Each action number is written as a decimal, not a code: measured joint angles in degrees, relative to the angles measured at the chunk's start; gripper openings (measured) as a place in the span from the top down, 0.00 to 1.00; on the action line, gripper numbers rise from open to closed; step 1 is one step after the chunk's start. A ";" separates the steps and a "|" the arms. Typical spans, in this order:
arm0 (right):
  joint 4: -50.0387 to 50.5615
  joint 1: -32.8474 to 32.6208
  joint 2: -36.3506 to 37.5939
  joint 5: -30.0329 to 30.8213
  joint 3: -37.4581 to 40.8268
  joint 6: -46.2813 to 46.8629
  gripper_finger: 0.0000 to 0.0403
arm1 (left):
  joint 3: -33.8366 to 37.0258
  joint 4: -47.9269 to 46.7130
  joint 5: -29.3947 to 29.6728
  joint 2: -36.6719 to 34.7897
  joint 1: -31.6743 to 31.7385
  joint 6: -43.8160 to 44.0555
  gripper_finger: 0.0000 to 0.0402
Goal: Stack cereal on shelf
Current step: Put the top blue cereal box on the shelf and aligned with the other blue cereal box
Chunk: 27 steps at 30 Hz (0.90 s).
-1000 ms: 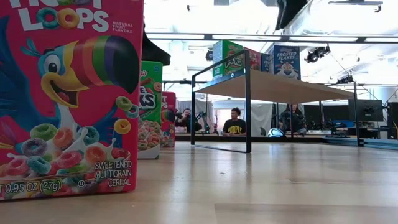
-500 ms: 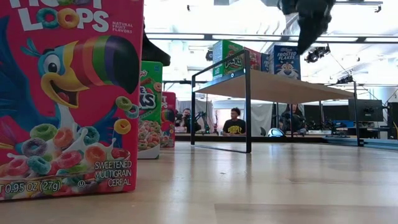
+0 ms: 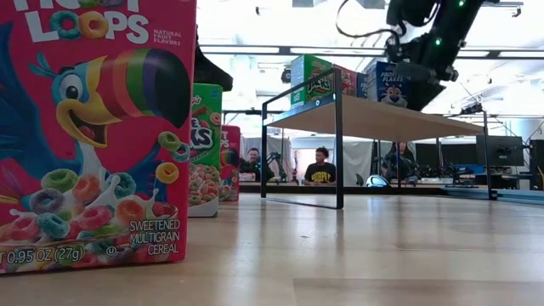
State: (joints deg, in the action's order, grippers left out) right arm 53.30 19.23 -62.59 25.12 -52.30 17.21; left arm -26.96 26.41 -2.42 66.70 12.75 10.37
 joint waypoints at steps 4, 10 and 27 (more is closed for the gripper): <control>-0.72 1.50 0.00 0.46 0.38 -1.56 1.00 | 0.00 0.00 0.00 0.00 0.00 0.00 0.79; -3.58 2.76 0.00 0.16 0.38 -3.74 1.00 | 0.00 -0.02 0.00 0.00 0.00 0.00 0.79; -7.08 1.20 3.54 -7.62 3.93 -4.06 1.00 | 0.00 -1.19 0.07 0.00 1.64 0.02 0.80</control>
State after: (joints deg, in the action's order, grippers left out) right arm 46.22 20.43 -59.05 17.50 -48.37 13.15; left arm -26.96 25.23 -2.35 66.70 14.39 10.39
